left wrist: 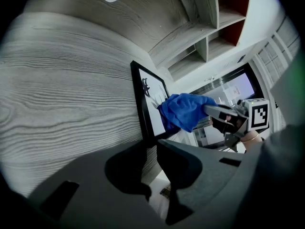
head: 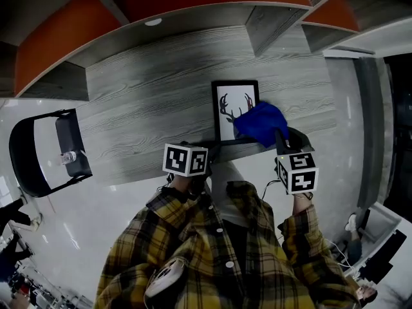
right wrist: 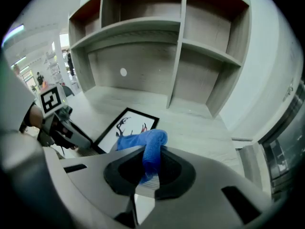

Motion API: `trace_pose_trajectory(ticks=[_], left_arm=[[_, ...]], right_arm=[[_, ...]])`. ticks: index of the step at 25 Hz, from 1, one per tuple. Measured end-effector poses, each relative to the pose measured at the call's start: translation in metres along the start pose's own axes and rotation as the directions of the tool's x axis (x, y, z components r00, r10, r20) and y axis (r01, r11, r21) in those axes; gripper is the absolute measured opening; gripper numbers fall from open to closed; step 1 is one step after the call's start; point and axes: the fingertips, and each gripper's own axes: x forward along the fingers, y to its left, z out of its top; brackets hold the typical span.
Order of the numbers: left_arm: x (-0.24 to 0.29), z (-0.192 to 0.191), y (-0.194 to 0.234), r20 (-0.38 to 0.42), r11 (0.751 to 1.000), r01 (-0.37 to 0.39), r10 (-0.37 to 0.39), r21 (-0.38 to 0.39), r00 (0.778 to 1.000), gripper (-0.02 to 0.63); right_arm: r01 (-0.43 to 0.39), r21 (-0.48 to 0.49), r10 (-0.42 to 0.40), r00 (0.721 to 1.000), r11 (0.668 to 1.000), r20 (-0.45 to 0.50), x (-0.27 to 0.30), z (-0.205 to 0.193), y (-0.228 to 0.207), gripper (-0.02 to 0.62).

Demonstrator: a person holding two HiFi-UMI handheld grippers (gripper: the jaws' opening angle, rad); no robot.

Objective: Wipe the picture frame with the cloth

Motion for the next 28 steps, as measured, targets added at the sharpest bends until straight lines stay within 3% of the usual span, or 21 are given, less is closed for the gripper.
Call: trace_pose_trajectory(ticks=[2,7,12,18,25,28], left_arm=[[-0.008,0.005,-0.003,0.011,1.0,0.003,-0.004,0.02,1.0,0.067],[-0.047,0.042,-0.02,0.153,0.997,-0.007,-0.005,0.079,0.988,0.064],[-0.099,0.097,-0.053,0.333,0.976,-0.051,-0.023,0.211,0.943,0.033],[-0.168,0.146,-0.111,0.533,0.915,-0.163,-0.065,0.368,0.844,0.006],[-0.242,0.183,-0.154,0.726,0.868,-0.316,-0.071,0.383,0.684,0.005],[-0.262,0.189,-0.167,0.768,0.859,-0.344,-0.084,0.379,0.635,0.005]], right_arm=[[-0.031,0.019,0.029,0.997,0.999,0.069,-0.015,0.023,0.005,0.041],[-0.115,0.035,0.105,0.969,0.993,0.223,-0.048,0.078,0.02,0.041],[-0.18,-0.003,0.168,0.913,0.984,0.371,-0.075,0.138,0.037,0.041],[-0.225,-0.094,0.24,0.815,0.97,0.527,-0.109,0.204,0.063,0.041],[-0.268,-0.208,0.338,0.689,0.941,0.641,-0.154,0.26,0.091,0.041],[-0.28,-0.251,0.376,0.649,0.926,0.662,-0.171,0.27,0.102,0.041]])
